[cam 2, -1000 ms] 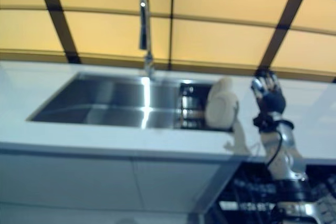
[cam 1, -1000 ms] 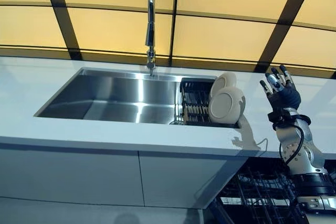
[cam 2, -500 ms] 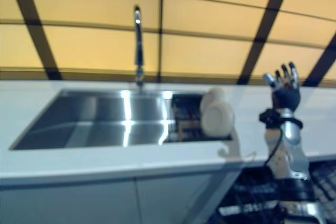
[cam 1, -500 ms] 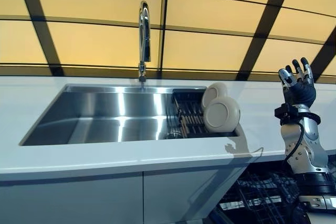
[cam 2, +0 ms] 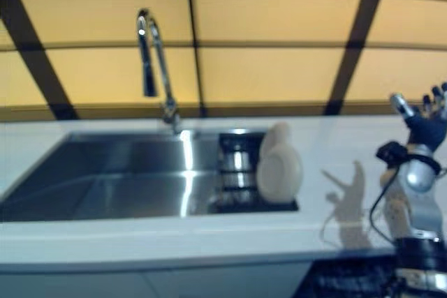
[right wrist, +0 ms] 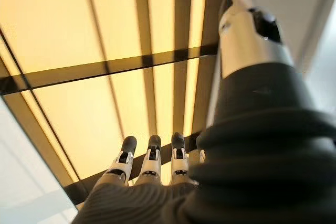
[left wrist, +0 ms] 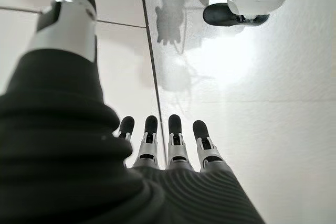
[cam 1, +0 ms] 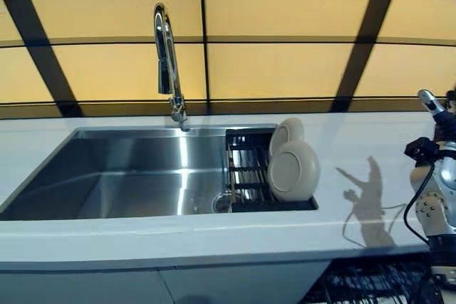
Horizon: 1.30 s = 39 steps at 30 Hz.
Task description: Take plates into dishwasher
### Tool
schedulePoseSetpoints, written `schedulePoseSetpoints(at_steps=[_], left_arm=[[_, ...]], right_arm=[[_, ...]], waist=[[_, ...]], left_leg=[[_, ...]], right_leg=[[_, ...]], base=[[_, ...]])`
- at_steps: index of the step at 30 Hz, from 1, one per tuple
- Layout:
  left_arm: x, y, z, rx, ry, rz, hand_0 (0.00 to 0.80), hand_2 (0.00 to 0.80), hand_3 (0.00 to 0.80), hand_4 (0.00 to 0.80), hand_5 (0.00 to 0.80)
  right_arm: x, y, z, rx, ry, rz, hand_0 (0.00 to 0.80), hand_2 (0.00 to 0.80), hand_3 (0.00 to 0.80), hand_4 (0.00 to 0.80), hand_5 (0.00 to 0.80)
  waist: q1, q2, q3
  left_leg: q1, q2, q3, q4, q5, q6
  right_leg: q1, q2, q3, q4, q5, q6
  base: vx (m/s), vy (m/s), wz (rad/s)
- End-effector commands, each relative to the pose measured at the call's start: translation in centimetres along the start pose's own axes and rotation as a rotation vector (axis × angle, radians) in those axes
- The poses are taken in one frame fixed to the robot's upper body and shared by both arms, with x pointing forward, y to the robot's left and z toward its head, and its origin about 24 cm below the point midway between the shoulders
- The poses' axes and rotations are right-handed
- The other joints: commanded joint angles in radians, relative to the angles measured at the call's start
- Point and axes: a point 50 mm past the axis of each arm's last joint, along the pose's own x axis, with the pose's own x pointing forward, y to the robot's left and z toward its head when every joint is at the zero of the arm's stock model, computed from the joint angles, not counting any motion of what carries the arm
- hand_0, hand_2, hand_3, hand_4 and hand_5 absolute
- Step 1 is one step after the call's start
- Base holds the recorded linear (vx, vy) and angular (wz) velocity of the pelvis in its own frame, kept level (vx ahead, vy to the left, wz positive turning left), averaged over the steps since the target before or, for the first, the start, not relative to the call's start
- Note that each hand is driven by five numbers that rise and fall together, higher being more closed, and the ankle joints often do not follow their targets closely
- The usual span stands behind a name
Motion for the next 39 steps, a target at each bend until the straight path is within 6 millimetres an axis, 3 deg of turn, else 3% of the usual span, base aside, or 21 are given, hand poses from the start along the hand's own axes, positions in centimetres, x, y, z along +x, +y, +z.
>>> schedulePoseSetpoints(at_steps=[1, 3, 5, 10, 13, 16, 18, 19, 22, 23, 26, 30, 35, 39], left_arm=[[0.1, 2.6, 0.8, 0.068, -0.053, 0.040, 0.000, 0.000, 0.000, 0.000, 0.000], [0.0, 1.8, 0.7, 0.060, -0.066, 0.018, 0.000, 0.000, 0.000, 0.000, 0.000], [0.0, 1.6, 0.6, 0.057, -0.072, 0.010, 0.000, 0.000, 0.000, 0.000, 0.000], [-0.1, 0.7, 0.5, 0.037, -0.085, 0.004, 0.000, 0.000, 0.000, 0.000, 0.000], [-0.2, 0.6, 0.4, 0.019, -0.084, 0.015, 0.000, 0.000, 0.000, 0.000, 0.000], [-0.2, 0.7, 0.2, 0.008, -0.076, 0.027, 0.000, 0.000, 0.000, 0.000, 0.000], [-0.2, 0.7, 0.1, 0.000, -0.074, 0.030, 0.000, 0.000, 0.000, 0.000, 0.000], [-0.2, 0.7, 0.2, 0.000, -0.074, 0.029, 0.000, 0.000, 0.000, 0.000, 0.000], [-0.1, 0.7, 0.5, 0.006, -0.076, 0.024, 0.000, 0.000, 0.000, 0.000, 0.000], [-0.1, 0.6, 0.9, 0.015, -0.083, 0.020, 0.000, 0.000, 0.000, 0.000, 0.000], [0.0, 0.0, 1.9, 0.032, -0.109, 0.007, 0.000, 0.000, 0.000, 0.000, 0.000], [-0.1, -1.1, 2.3, 0.033, -0.132, -0.009, 0.000, 0.000, 0.000, 0.000, 0.000], [-0.2, -1.5, 1.6, 0.028, -0.118, -0.029, 0.000, 0.000, 0.000, 0.000, 0.000], [-0.2, -1.3, 1.0, 0.041, -0.092, -0.032, 0.000, 0.000, 0.000, 0.000, 0.000]], right_arm=[[0.6, 0.3, 2.1, -0.002, -0.083, 0.020, 0.000, 0.000, 0.000, 0.000, 0.000], [0.7, 0.3, 1.5, -0.026, -0.042, 0.054, 0.000, 0.000, 0.000, 0.000, 0.000], [0.6, 0.4, 1.2, -0.030, -0.020, 0.069, 0.000, 0.000, 0.000, 0.000, 0.000], [0.4, 1.2, -0.3, -0.037, 0.072, 0.123, 0.000, 0.000, 0.000, 0.000, 0.000], [0.3, 1.7, -0.6, -0.028, 0.082, 0.138, 0.000, 0.000, 0.000, 0.000, 0.000], [0.1, 2.0, -1.2, -0.030, 0.093, 0.154, 0.000, 0.000, 0.000, 0.000, 0.000], [-0.1, 2.5, -1.2, -0.033, 0.086, 0.167, 0.000, 0.000, 0.000, 0.000, 0.000], [-0.1, 2.6, -1.2, -0.033, 0.085, 0.166, 0.000, 0.000, 0.000, 0.000, 0.000], [0.0, 3.1, -0.8, -0.028, 0.073, 0.163, 0.000, 0.000, 0.000, 0.000, 0.000], [0.0, 3.2, -0.6, -0.034, 0.065, 0.157, 0.000, 0.000, 0.000, 0.000, 0.000], [-0.1, 2.9, -0.6, -0.044, 0.057, 0.142, 0.000, 0.000, 0.000, 0.000, 0.000], [-0.5, 2.5, -0.8, -0.049, 0.054, 0.155, 0.000, 0.000, 0.000, 0.000, 0.000], [-0.8, 2.0, -1.5, -0.078, 0.089, 0.173, 0.000, 0.000, 0.000, 0.000, 0.000], [-1.0, 1.8, -2.2, -0.089, 0.120, 0.177, 0.000, 0.000, 0.000, 0.000, 0.000]], waist=[[0.013, -0.089, -0.038], [0.012, -0.086, -0.052], [0.013, -0.084, -0.054], [0.019, -0.073, -0.059], [0.023, -0.069, -0.058], [0.025, -0.075, -0.053], [0.038, -0.090, -0.035], [0.039, -0.090, -0.034], [0.041, -0.078, -0.031], [0.041, -0.067, -0.034], [0.050, -0.060, -0.034], [0.075, -0.054, -0.022], [0.097, -0.050, -0.034], [0.109, -0.058, -0.043]], left_leg=[[-0.030, -0.106, 0.018, 0.004, 0.034, 0.067], [-0.007, -0.073, 0.043, 0.009, 0.024, 0.034], [-0.006, -0.061, 0.051, 0.019, 0.030, 0.023], [-0.030, -0.020, 0.042, 0.108, 0.112, -0.010], [-0.072, -0.017, 0.037, 0.229, 0.191, -0.028], [-0.137, -0.034, 0.059, 0.397, 0.266, -0.042], [-0.255, -0.037, 0.110, 0.571, 0.274, -0.043], [-0.265, -0.032, 0.115, 0.576, 0.271, -0.043], [-0.253, 0.029, 0.169, 0.406, 0.244, -0.041], [-0.225, 0.045, 0.180, 0.254, 0.244, -0.041], [-0.217, 0.058, 0.183, 0.059, 0.270, -0.058], [-0.317, 0.064, 0.193, -0.006, 0.349, -0.071], [-0.324, 0.025, 0.144, -0.037, 0.320, -0.052], [-0.310, -0.001, 0.127, -0.010, 0.271, -0.033]], right_leg=[[-0.071, -0.109, 0.024, 0.016, 0.100, 0.125], [-0.046, -0.102, 0.007, 0.013, 0.068, 0.105], [-0.038, -0.099, -0.001, 0.017, 0.056, 0.097], [-0.022, -0.062, -0.008, 0.036, 0.010, 0.058], [-0.009, -0.041, -0.024, 0.049, -0.019, 0.023], [0.015, -0.036, -0.044, 0.059, -0.049, -0.012], [0.047, -0.049, -0.078, 0.076, -0.074, -0.040], [0.050, -0.049, -0.081, 0.078, -0.077, -0.041], [0.070, -0.047, -0.099, 0.082, -0.098, -0.025], [0.083, -0.038, -0.085, 0.071, -0.106, -0.011], [0.121, -0.032, -0.061, 0.033, -0.115, 0.006], [0.194, -0.019, -0.036, 0.006, -0.149, 0.005], [0.234, -0.020, -0.012, 0.018, -0.186, 0.003], [0.239, -0.042, -0.020, 0.031, -0.190, 0.014]], base=[[0.245, -0.168, 0.12], [0.286, -0.167, -0.01], [0.180, -0.126, 0.01], [0.183, -0.159, -0.03], [0.119, -0.164, -0.07], [0.090, -0.169, -0.10], [0.117, -0.177, -0.32], [0.134, -0.094, -0.31], [0.145, 0.034, -0.11], [0.215, 0.103, -0.09], [0.179, 0.062, 0.31], [0.223, 0.064, 0.26], [0.212, 0.122, -0.25], [0.223, 0.168, -0.41]])
